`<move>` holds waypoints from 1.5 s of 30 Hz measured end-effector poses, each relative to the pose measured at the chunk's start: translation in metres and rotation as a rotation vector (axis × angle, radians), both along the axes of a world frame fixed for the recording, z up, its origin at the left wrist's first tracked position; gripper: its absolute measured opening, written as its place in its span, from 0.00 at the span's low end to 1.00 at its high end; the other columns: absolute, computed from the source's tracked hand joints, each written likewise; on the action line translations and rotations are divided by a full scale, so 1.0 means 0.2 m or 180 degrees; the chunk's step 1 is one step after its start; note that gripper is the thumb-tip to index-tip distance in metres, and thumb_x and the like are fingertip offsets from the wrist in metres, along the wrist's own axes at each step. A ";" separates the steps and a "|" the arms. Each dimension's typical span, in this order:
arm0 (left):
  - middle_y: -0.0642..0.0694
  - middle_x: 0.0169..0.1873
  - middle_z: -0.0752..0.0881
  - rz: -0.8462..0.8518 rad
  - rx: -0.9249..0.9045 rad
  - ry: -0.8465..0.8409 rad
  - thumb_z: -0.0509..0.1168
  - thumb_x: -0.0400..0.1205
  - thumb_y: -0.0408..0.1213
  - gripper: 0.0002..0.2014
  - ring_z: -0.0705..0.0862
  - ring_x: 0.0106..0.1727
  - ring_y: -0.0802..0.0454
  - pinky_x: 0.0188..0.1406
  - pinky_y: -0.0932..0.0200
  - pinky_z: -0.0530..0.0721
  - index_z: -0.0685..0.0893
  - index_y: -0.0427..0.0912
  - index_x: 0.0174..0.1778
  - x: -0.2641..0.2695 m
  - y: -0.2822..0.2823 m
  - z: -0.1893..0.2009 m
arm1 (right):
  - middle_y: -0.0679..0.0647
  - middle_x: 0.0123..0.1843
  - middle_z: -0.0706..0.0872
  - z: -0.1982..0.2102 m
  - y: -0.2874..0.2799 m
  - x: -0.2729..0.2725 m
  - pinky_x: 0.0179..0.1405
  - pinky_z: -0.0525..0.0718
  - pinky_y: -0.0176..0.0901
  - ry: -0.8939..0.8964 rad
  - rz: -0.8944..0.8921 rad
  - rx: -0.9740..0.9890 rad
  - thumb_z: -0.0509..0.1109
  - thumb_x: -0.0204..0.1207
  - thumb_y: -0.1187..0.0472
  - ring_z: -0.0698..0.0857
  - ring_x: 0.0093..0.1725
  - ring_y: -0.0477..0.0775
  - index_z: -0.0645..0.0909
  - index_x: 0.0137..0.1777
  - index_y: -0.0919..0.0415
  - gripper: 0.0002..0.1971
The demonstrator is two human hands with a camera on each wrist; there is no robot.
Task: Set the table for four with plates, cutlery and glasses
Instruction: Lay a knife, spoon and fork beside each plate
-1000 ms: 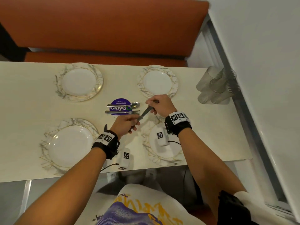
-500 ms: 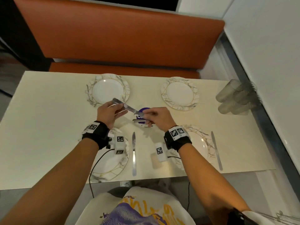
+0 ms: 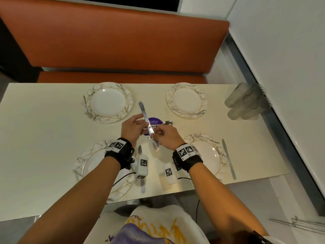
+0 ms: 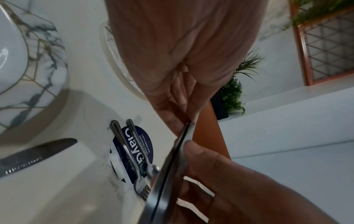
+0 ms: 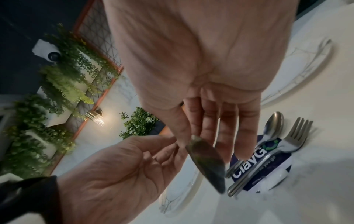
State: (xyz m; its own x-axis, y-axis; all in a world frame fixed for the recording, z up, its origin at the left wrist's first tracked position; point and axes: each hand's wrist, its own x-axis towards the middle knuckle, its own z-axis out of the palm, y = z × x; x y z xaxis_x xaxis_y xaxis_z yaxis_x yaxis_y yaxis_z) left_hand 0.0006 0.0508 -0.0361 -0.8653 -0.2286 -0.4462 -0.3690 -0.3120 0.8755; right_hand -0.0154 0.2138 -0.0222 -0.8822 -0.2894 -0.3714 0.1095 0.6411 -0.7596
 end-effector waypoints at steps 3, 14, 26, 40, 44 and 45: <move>0.36 0.45 0.93 -0.0103 -0.0092 -0.0004 0.72 0.78 0.19 0.21 0.94 0.45 0.44 0.50 0.48 0.94 0.87 0.36 0.67 -0.02 0.04 -0.01 | 0.50 0.43 0.91 -0.03 0.02 -0.05 0.52 0.89 0.47 0.0132 -0.0272 0.0015 0.77 0.76 0.50 0.91 0.43 0.51 0.89 0.51 0.56 0.11; 0.37 0.46 0.95 -0.0243 -0.0375 -0.0098 0.75 0.79 0.22 0.19 0.94 0.47 0.40 0.52 0.48 0.94 0.89 0.41 0.65 -0.31 0.16 -0.05 | 0.53 0.41 0.90 -0.07 0.19 -0.35 0.51 0.90 0.47 0.0117 -0.0615 -0.0284 0.80 0.73 0.65 0.88 0.41 0.48 0.89 0.49 0.62 0.06; 0.42 0.43 0.95 -0.0024 -0.1118 -0.0896 0.77 0.76 0.26 0.08 0.94 0.44 0.42 0.45 0.52 0.94 0.94 0.42 0.46 -1.06 0.25 -0.33 | 0.53 0.42 0.92 -0.30 0.70 -0.76 0.38 0.93 0.48 -0.0145 -0.1019 -0.0338 0.78 0.76 0.62 0.92 0.40 0.56 0.87 0.50 0.60 0.05; 0.42 0.42 0.94 -0.0179 -0.1879 -0.1219 0.80 0.77 0.28 0.05 0.94 0.39 0.46 0.42 0.61 0.91 0.94 0.39 0.46 -1.33 0.35 -0.50 | 0.50 0.41 0.93 -0.39 0.91 -0.88 0.37 0.90 0.41 -0.0318 -0.1173 -0.0381 0.77 0.77 0.62 0.92 0.39 0.52 0.87 0.49 0.56 0.03; 0.42 0.41 0.94 -0.0101 -0.1910 -0.1266 0.80 0.76 0.29 0.04 0.94 0.41 0.45 0.51 0.53 0.94 0.94 0.40 0.43 -1.34 0.36 -0.54 | 0.50 0.41 0.93 -0.39 0.91 -0.88 0.40 0.91 0.45 -0.0302 -0.1174 -0.0373 0.77 0.78 0.62 0.92 0.40 0.51 0.87 0.49 0.56 0.02; 0.42 0.41 0.94 -0.0076 -0.1887 -0.1269 0.80 0.76 0.29 0.04 0.94 0.41 0.44 0.50 0.52 0.94 0.94 0.41 0.42 -1.34 0.36 -0.55 | 0.50 0.41 0.93 -0.39 0.90 -0.88 0.40 0.91 0.44 -0.0301 -0.1159 -0.0375 0.76 0.78 0.62 0.92 0.40 0.51 0.87 0.49 0.57 0.02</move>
State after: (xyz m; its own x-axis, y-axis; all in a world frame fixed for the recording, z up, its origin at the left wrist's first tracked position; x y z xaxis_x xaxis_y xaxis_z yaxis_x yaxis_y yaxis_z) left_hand -0.2677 0.1230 -0.1453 -0.6699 -0.5136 -0.5361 -0.6971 0.1867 0.6922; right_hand -0.1909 0.3940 -0.1007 -0.8985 -0.0092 -0.4389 0.3868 0.4564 -0.8013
